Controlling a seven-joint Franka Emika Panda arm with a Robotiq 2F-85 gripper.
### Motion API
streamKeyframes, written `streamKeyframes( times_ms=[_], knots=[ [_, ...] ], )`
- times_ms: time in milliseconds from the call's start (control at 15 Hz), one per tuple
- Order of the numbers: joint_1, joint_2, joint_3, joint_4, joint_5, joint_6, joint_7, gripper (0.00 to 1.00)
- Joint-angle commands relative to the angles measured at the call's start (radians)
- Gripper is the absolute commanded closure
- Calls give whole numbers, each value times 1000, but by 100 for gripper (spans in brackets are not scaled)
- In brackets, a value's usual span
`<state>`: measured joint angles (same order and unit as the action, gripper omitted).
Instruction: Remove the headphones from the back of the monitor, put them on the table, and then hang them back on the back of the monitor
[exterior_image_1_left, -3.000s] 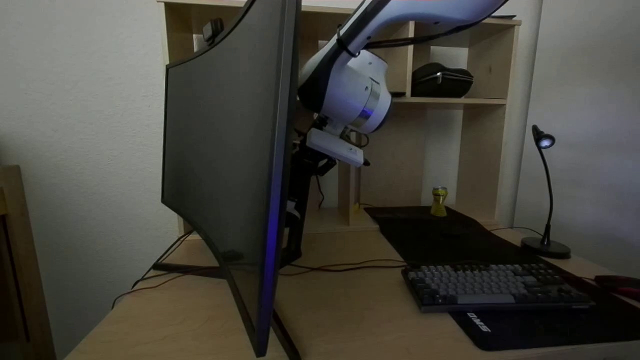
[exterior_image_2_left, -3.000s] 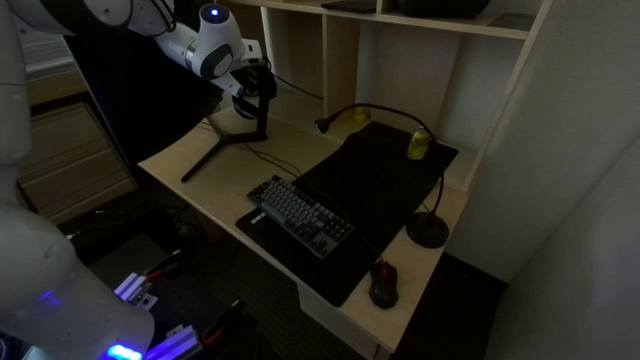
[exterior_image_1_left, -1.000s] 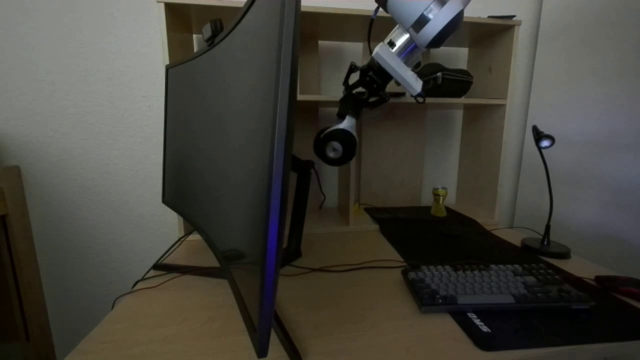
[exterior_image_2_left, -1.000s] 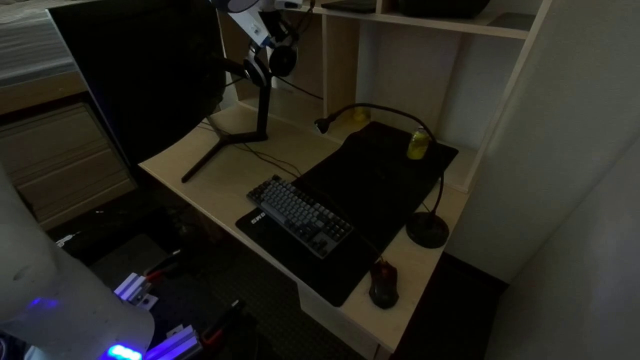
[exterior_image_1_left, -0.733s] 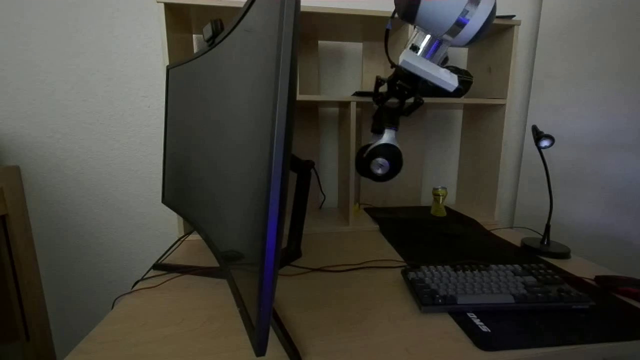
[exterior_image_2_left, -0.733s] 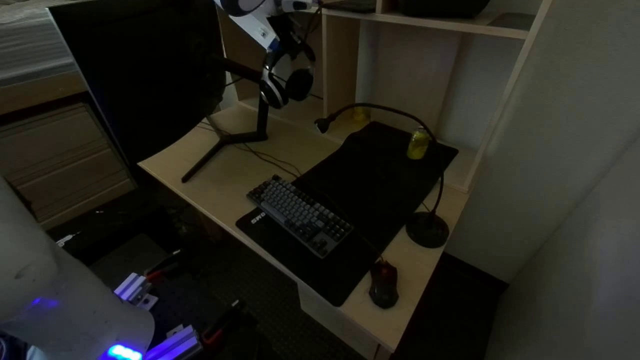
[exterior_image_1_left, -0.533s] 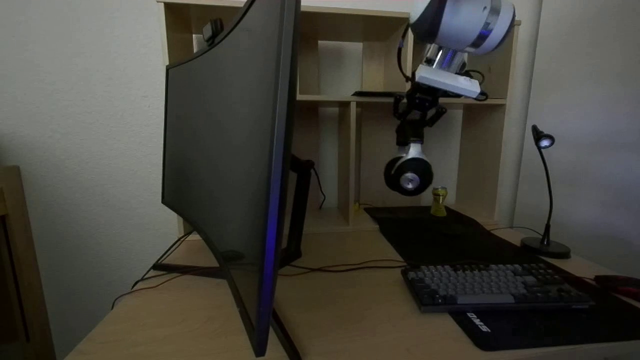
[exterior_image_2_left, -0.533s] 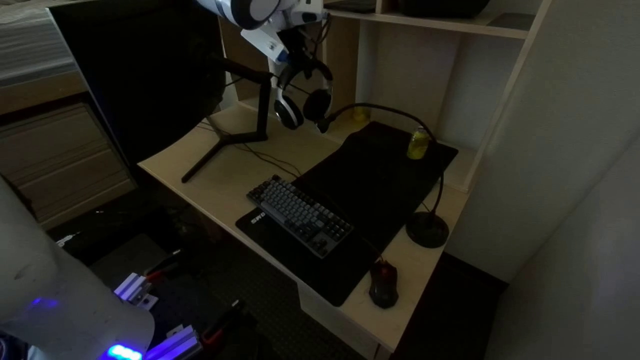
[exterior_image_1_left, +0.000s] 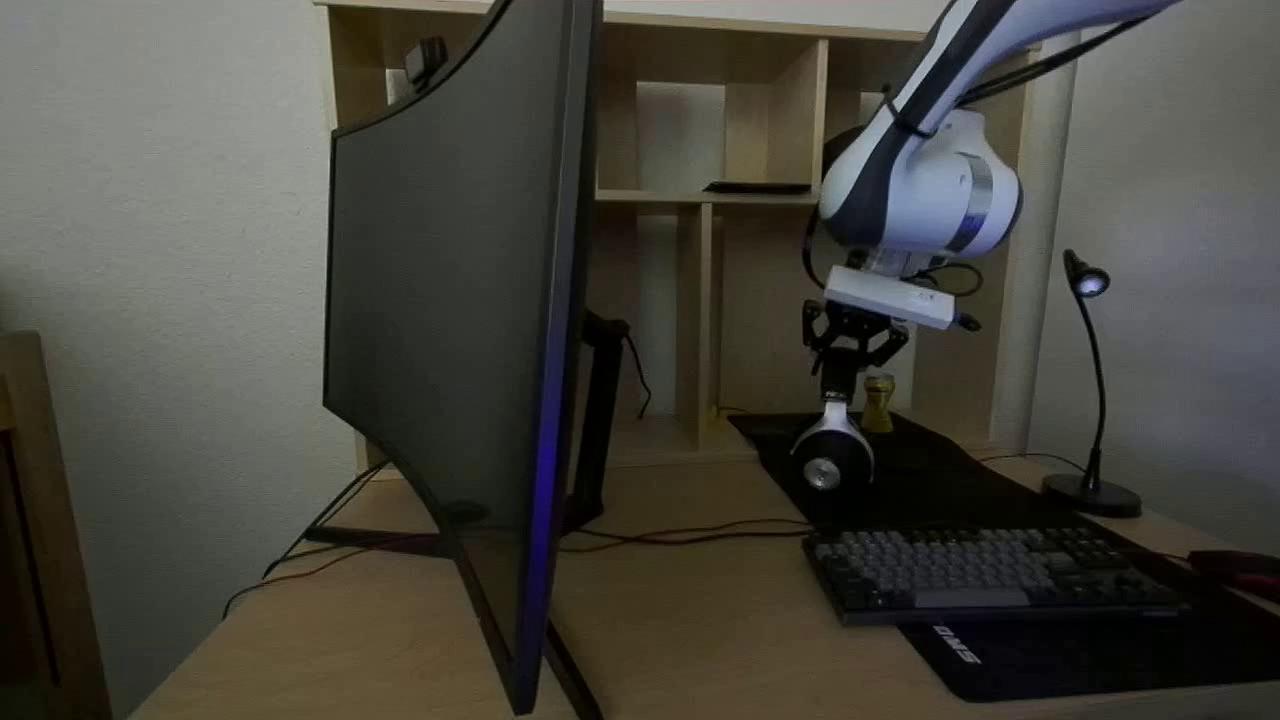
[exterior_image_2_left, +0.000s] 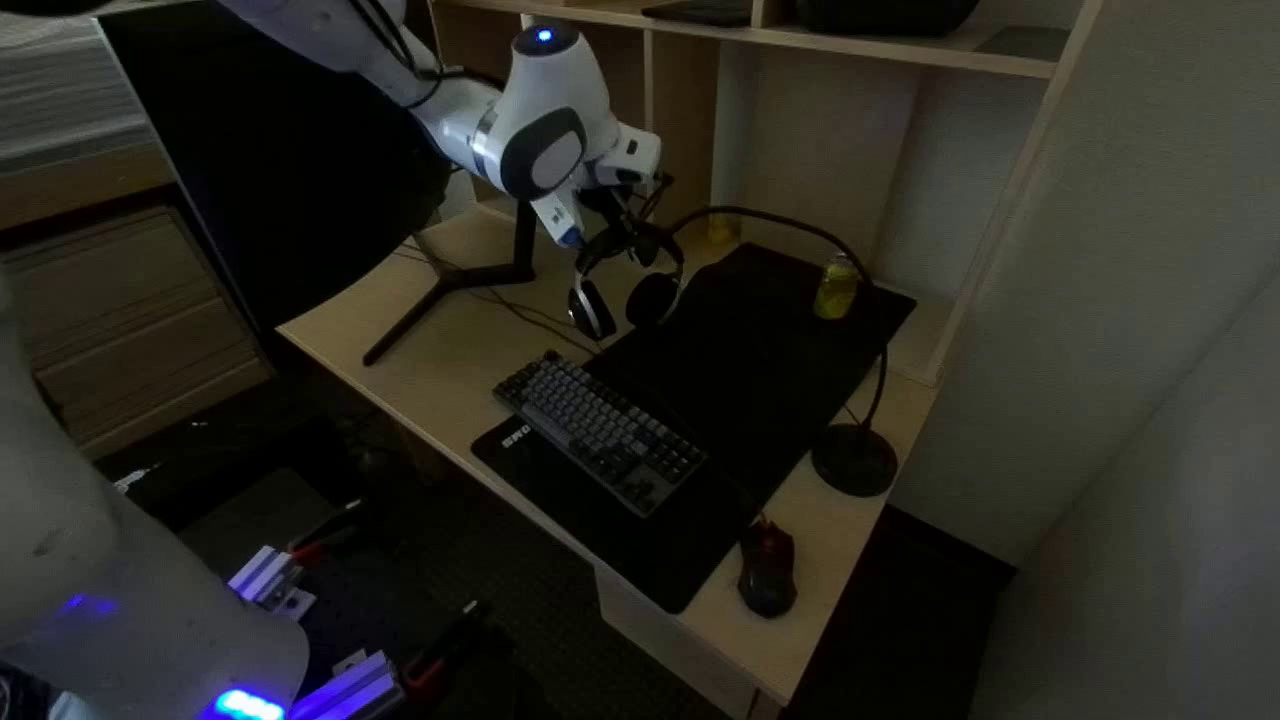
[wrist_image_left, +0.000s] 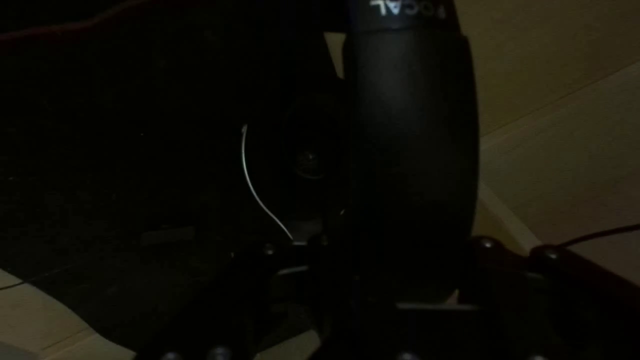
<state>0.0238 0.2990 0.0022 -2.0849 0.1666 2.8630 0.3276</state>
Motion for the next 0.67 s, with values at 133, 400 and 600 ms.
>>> streamKeyframes(
  times_ms=[133,400,600],
  knots=[
    [128,207,-119,93,-26,329,164,80],
    [293,310,-301,178,9,353,254,80],
    [364,286,-374,178,-4,233,294,22]
  ],
)
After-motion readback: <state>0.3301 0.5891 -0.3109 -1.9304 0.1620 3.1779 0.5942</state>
